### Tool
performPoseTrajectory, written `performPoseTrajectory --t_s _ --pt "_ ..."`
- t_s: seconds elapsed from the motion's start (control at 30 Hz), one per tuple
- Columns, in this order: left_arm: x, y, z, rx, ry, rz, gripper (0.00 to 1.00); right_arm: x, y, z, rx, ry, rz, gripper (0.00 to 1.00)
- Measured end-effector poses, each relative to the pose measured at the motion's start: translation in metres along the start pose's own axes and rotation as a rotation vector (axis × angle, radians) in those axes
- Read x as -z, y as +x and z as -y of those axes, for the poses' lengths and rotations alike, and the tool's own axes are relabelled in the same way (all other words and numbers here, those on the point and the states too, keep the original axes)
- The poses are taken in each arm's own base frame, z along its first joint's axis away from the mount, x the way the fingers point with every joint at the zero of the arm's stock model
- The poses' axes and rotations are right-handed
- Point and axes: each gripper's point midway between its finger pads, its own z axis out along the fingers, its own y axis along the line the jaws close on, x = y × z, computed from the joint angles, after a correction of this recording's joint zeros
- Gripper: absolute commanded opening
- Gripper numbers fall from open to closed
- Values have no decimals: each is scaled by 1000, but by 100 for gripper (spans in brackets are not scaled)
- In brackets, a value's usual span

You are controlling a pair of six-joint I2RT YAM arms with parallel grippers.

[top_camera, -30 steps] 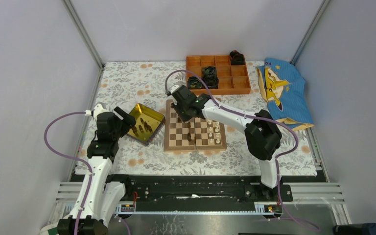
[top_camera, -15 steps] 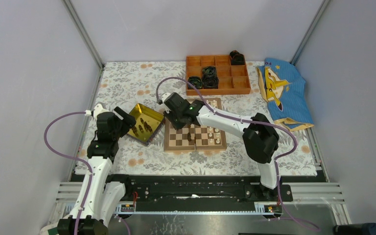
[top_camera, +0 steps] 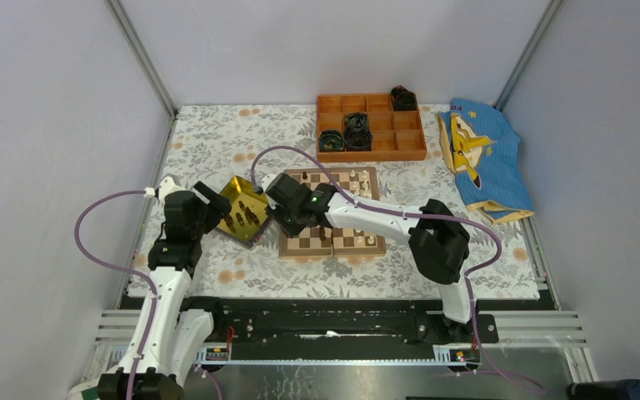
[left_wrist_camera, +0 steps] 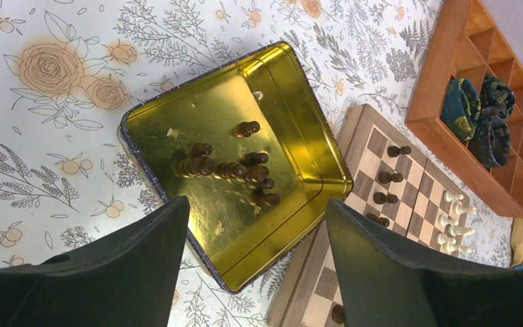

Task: Set up the chess pieces on the board
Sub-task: Place the chess piece on the chessboard.

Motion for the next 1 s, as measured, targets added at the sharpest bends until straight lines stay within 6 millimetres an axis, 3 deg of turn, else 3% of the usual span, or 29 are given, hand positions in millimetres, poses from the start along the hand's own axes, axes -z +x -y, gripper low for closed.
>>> performPoseTrajectory --t_s 0.73,0.87,1.0 --pt "2 -2 2 2 9 10 81 -16 34 -4 -13 14 -84 14" --pt "2 -2 2 2 9 10 81 -18 38 -3 -14 16 -93 17" --pt "2 -2 2 2 9 10 81 -19 37 -4 -14 15 -92 26"
